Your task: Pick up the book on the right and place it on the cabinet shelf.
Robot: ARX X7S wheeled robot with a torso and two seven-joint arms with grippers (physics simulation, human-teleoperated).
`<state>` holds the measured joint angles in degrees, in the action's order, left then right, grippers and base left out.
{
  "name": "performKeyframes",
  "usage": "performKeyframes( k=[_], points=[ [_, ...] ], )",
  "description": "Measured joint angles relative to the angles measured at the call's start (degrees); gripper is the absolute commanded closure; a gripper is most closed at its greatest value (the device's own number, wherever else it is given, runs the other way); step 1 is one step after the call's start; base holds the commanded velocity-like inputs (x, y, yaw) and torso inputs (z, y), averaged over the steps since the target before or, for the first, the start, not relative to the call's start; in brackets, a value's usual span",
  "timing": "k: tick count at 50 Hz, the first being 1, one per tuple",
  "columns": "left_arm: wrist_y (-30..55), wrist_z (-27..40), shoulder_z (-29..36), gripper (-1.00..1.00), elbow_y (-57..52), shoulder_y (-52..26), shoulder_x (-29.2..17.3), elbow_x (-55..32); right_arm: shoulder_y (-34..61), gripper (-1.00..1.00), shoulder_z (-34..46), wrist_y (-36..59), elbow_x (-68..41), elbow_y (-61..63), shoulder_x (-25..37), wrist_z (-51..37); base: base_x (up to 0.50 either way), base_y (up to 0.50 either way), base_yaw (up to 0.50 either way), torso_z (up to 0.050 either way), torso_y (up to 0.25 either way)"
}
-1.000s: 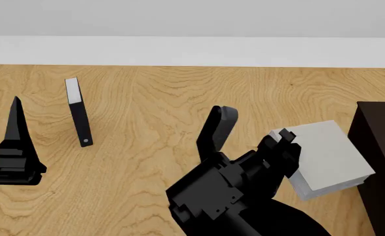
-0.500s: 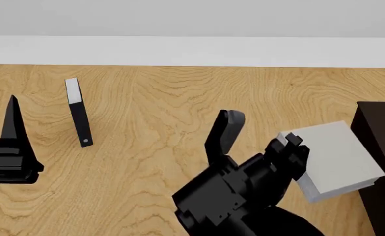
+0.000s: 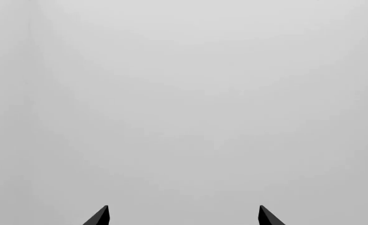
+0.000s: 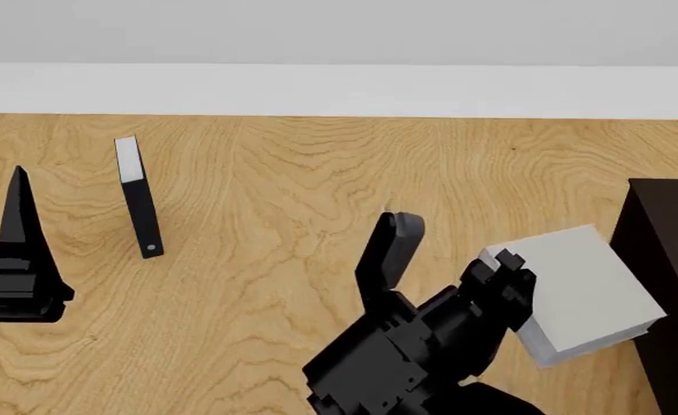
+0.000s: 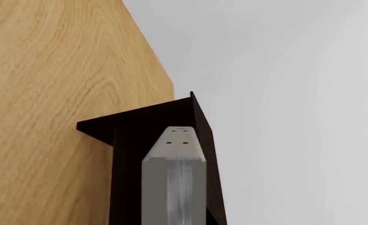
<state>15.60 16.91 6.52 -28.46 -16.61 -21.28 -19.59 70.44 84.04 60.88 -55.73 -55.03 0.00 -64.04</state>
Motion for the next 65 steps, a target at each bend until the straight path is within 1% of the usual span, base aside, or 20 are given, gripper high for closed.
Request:
performKeyframes(
  k=[19, 32, 44, 65],
  points=[
    [-0.4, 0.1, 0.5, -1.00, 0.9, -0.3, -0.1, 0.2, -2.5, 1.00, -0.4, -2.0, 3.4, -2.1, 0.0, 2.3, 0.00, 0.00, 0.00, 0.001, 0.001],
    [-1.4, -0.1, 1.1, -1.00, 3.1, -0.9, 0.1, 0.8, -3.6, 1.00, -0.8, -2.7, 6.4, -4.0, 0.0, 3.1, 0.00, 0.00, 0.00, 0.000, 0.002],
    [-2.7, -0.7, 2.1, -1.00, 7.0, -2.3, 0.7, 1.6, -4.5, 1.00, -1.0, -3.8, 9.4, -4.9, 0.0, 5.7, 0.00, 0.00, 0.00, 0.001, 0.001],
    [-3.2, -0.6, 2.9, -1.00, 8.8, -3.0, 0.8, 2.0, -6.1, 1.00, -1.9, -5.2, 11.8, -7.7, 0.0, 7.7, 0.00, 0.00, 0.00, 0.000, 0.001]
  ],
)
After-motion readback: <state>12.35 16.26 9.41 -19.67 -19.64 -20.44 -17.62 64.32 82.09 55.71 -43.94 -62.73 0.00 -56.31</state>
